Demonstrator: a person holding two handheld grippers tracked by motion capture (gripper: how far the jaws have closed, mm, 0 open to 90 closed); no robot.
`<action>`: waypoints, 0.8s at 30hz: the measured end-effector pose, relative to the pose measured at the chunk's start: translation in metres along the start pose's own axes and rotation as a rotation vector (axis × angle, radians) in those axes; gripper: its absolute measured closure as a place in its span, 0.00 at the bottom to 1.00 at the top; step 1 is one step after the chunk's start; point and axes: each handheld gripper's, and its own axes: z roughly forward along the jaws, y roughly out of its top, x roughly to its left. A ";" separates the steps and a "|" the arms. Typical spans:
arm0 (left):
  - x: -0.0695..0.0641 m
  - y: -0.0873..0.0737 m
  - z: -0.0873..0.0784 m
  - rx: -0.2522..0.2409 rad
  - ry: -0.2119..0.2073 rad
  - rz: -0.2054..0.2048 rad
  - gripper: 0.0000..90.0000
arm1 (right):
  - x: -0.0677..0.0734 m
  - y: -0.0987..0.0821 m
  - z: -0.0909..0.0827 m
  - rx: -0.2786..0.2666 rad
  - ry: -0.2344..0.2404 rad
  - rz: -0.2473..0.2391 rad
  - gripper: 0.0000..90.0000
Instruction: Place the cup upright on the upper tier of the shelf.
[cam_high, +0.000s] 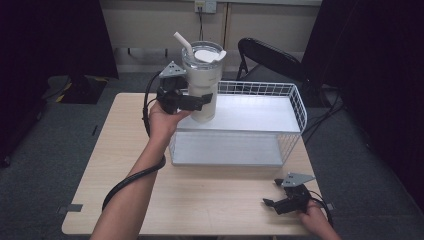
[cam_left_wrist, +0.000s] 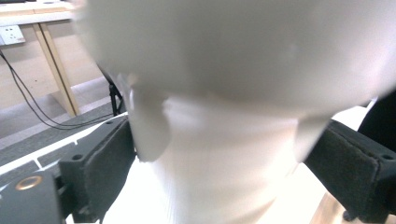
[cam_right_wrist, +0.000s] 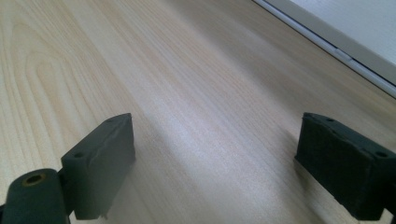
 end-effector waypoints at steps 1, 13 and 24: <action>0.000 0.000 -0.001 -0.001 -0.002 -0.001 0.12 | 0.000 0.000 0.000 0.000 0.000 0.000 0.12; 0.008 -0.004 -0.033 0.010 0.030 -0.013 0.17 | 0.000 0.000 0.000 0.000 0.000 0.000 0.12; 0.011 -0.009 -0.067 0.002 0.042 0.003 0.17 | 0.000 0.000 0.000 0.001 0.001 0.001 0.12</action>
